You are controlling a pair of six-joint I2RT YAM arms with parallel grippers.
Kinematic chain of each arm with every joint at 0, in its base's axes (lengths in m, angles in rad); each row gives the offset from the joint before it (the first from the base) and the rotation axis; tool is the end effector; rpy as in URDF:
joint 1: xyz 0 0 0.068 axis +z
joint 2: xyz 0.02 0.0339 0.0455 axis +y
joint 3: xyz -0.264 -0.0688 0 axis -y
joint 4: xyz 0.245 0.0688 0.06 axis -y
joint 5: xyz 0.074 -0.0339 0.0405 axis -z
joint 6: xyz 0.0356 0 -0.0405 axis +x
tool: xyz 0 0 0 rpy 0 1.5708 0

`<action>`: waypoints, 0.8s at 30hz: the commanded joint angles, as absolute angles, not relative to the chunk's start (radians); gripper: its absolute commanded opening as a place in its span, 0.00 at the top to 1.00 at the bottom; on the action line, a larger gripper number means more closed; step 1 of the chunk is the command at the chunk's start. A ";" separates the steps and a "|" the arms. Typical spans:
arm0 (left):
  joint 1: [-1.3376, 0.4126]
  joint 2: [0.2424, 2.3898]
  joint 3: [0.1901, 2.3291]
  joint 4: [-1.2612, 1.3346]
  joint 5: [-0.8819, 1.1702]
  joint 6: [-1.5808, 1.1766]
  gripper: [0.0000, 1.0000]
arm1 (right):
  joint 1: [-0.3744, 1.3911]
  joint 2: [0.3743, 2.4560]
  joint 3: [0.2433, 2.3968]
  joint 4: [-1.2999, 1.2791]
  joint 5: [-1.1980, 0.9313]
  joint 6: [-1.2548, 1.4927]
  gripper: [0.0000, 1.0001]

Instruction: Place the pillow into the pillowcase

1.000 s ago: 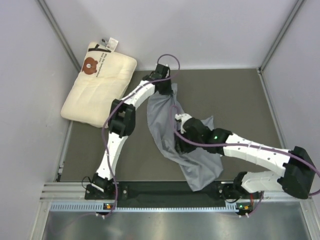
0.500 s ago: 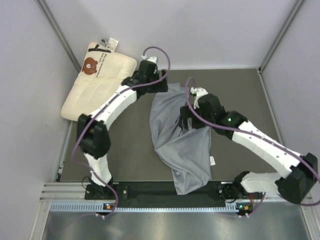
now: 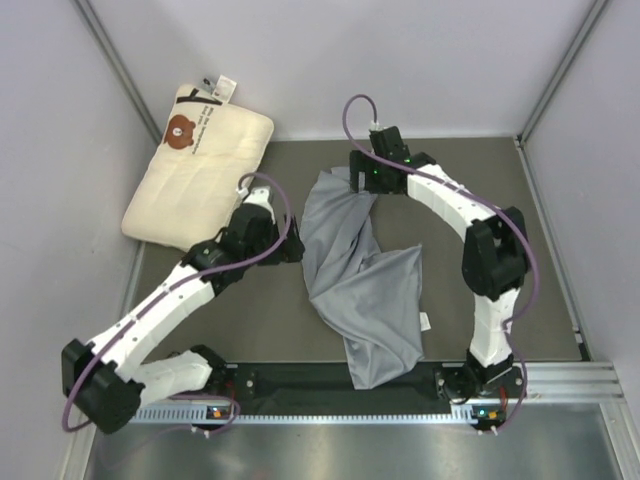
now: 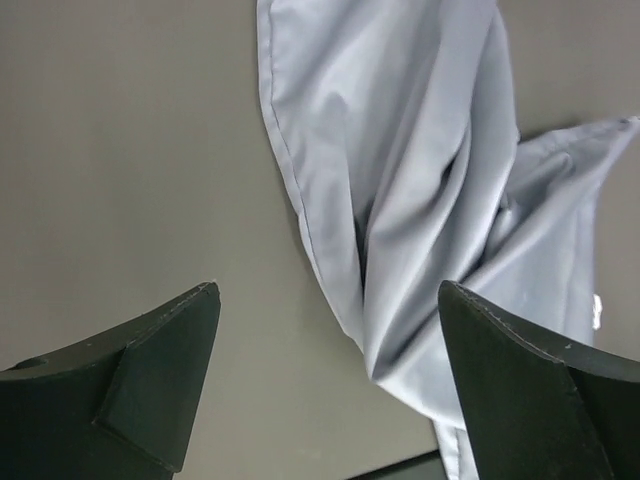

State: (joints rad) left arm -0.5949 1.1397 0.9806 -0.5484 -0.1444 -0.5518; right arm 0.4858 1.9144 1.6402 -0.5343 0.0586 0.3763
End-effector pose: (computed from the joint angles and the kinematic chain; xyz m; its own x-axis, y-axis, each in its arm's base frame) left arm 0.2050 -0.1326 0.3028 -0.7016 -0.1516 -0.6962 0.1130 0.9411 -0.3188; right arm 0.3871 0.2020 0.2743 -0.7530 0.0173 -0.6578 -0.1652 0.9627 0.2144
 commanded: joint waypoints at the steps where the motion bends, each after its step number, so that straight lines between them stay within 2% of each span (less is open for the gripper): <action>1: -0.629 1.010 0.924 -0.560 -0.155 -0.623 0.05 | 0.434 2.061 1.787 -0.520 0.086 0.433 0.05; 8: -0.675 0.896 0.838 -0.623 -0.140 -0.670 0.05 | 0.405 2.269 1.982 -0.526 0.042 0.439 0.08; 11: -0.683 0.874 0.793 -0.615 -0.103 -0.692 0.06 | 0.407 2.306 2.016 -0.519 0.005 0.451 0.16; 14: -0.693 0.873 0.755 -0.594 -0.077 -0.709 0.07 | 0.407 2.312 2.016 -0.505 0.006 0.462 0.41; 15: -0.695 0.870 0.740 -0.586 -0.071 -0.715 0.07 | 0.405 2.307 2.014 -0.502 0.005 0.460 0.61; 17: -0.703 0.870 0.729 -0.571 -0.061 -0.721 0.08 | 0.396 2.298 2.005 -0.503 0.011 0.472 0.81; 18: -0.707 0.871 0.720 -0.565 -0.058 -0.724 0.08 | 0.370 2.281 1.997 -0.503 0.015 0.485 1.00; 20: -0.727 0.876 0.712 -0.530 -0.025 -0.715 0.08 | 0.330 2.261 1.977 -0.503 0.021 0.526 1.00; 24: -0.807 0.997 0.724 -0.500 0.009 -0.696 0.07 | 0.117 2.119 1.827 -0.523 0.080 0.595 1.00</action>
State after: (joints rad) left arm -0.7528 0.9226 0.7136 -0.5720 -0.0341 -0.7036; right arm 0.3153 2.2887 1.9053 -0.5144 0.0067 0.5240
